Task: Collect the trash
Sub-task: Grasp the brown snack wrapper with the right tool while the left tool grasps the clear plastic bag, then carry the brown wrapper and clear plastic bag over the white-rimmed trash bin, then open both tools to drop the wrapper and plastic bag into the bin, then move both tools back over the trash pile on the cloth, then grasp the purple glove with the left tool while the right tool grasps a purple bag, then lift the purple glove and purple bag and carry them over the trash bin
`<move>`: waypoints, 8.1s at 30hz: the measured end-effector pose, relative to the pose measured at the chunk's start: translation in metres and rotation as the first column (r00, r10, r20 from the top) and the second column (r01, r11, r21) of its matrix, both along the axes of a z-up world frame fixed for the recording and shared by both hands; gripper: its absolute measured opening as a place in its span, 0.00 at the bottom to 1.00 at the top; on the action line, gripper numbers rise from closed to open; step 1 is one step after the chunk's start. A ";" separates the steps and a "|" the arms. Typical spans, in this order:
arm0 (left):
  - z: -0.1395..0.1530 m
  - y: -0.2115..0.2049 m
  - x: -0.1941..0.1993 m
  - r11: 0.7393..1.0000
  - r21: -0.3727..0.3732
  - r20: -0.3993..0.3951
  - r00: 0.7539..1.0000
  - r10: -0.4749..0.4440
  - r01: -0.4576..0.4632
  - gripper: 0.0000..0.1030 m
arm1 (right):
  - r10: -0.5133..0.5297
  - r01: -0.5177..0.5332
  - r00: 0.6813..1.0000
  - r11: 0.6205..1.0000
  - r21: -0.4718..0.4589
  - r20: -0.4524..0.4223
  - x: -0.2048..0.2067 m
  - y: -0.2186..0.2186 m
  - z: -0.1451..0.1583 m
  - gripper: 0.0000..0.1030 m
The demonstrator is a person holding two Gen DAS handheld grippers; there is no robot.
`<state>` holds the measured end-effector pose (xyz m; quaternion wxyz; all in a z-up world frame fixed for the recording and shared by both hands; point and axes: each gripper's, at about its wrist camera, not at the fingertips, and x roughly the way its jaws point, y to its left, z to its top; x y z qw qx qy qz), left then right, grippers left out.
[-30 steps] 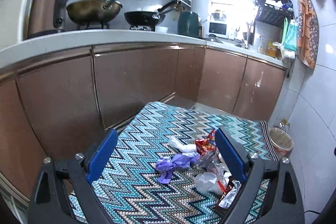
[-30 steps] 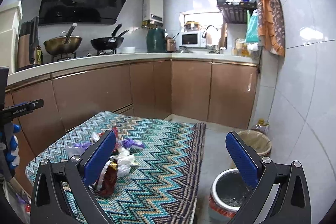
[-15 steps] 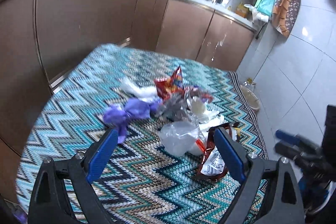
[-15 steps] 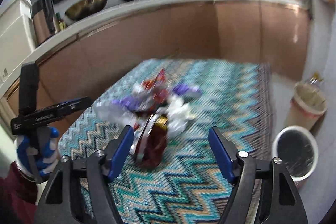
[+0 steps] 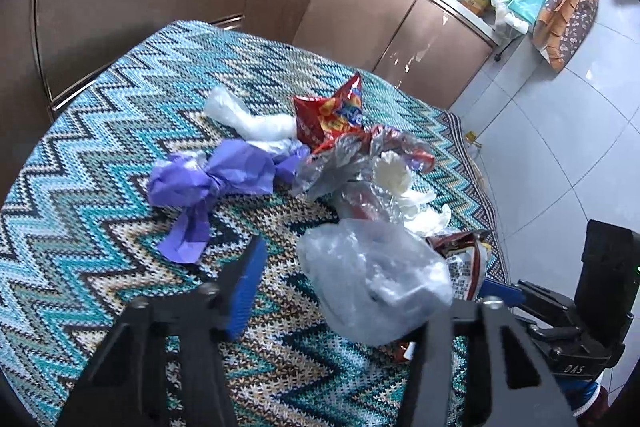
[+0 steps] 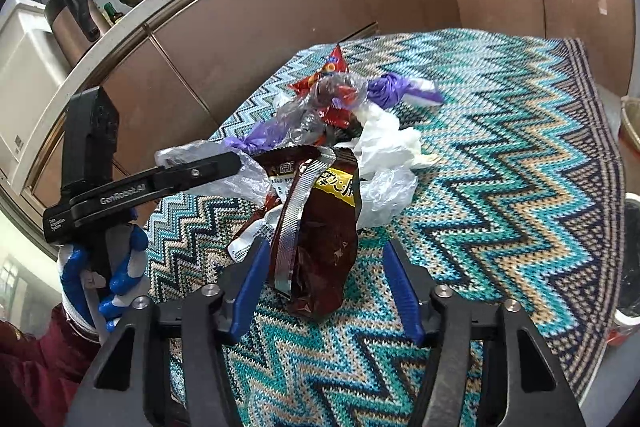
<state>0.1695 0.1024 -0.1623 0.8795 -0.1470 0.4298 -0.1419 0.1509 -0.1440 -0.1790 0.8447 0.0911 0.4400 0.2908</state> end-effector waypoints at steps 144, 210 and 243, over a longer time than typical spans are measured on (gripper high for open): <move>0.114 -0.333 0.023 0.902 0.278 0.270 0.875 -0.402 0.329 0.50 | -0.571 0.617 0.735 0.787 -0.012 0.366 -0.022 -0.272 0.076 0.60; 0.030 0.027 0.012 0.933 0.347 0.172 0.984 0.041 -0.099 0.70 | -0.078 0.093 0.961 0.995 -0.043 0.266 0.029 -0.031 0.076 0.78; -0.033 0.041 0.054 0.959 0.284 0.092 0.996 -0.014 -0.012 0.41 | -0.117 0.200 0.946 0.945 0.260 -0.303 0.197 0.014 -0.040 0.29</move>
